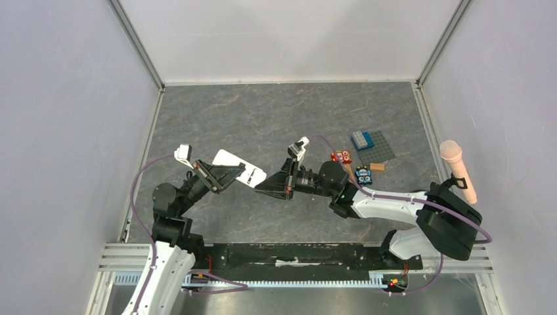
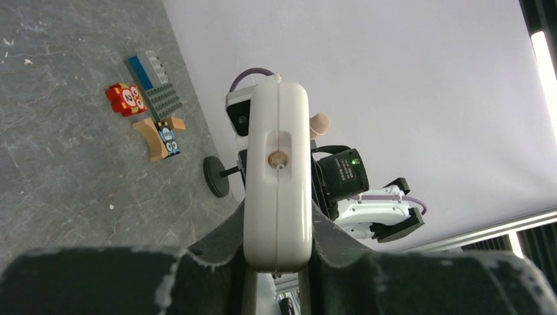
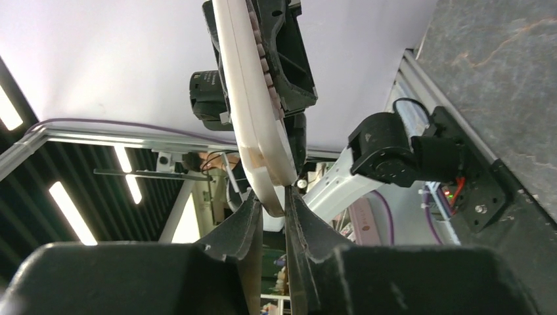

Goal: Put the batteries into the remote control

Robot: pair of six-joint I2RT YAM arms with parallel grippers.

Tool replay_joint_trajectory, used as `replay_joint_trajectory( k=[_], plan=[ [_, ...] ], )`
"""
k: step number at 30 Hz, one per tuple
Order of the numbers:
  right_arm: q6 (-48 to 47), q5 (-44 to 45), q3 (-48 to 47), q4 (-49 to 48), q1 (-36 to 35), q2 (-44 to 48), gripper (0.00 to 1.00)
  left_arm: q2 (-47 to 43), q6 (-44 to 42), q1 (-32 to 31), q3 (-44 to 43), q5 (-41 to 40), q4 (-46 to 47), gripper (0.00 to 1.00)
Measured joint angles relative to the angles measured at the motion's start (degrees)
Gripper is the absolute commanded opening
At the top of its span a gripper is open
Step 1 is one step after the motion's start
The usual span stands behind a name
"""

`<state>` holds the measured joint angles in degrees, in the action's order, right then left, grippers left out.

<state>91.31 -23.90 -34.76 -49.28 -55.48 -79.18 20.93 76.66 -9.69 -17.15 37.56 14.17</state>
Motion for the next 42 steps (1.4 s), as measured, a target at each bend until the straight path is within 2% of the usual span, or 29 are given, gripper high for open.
replay_joint_trajectory(
  k=[6, 12, 26, 42],
  plan=[
    [3.0, -0.1, 0.0, -2.3, -1.8, -0.9, 0.17, -1.0, -0.2, -0.2, 0.7, 0.1, 2.0, 0.02],
    [2.3, 0.1, -0.9, -0.2, -1.9, -1.1, 0.20, -1.0, -0.2, -0.1, 0.7, 0.1, 2.5, 0.02],
    [-10.1, 5.7, -5.5, 14.6, -2.5, 3.2, 0.17, -1.4, -0.1, -0.1, 0.7, -1.9, 1.2, 0.02],
    [-9.2, 11.0, -1.8, 10.4, -2.3, 5.4, 0.15, -1.7, 0.6, -0.1, 0.7, -3.0, -1.7, 0.02]
  ],
)
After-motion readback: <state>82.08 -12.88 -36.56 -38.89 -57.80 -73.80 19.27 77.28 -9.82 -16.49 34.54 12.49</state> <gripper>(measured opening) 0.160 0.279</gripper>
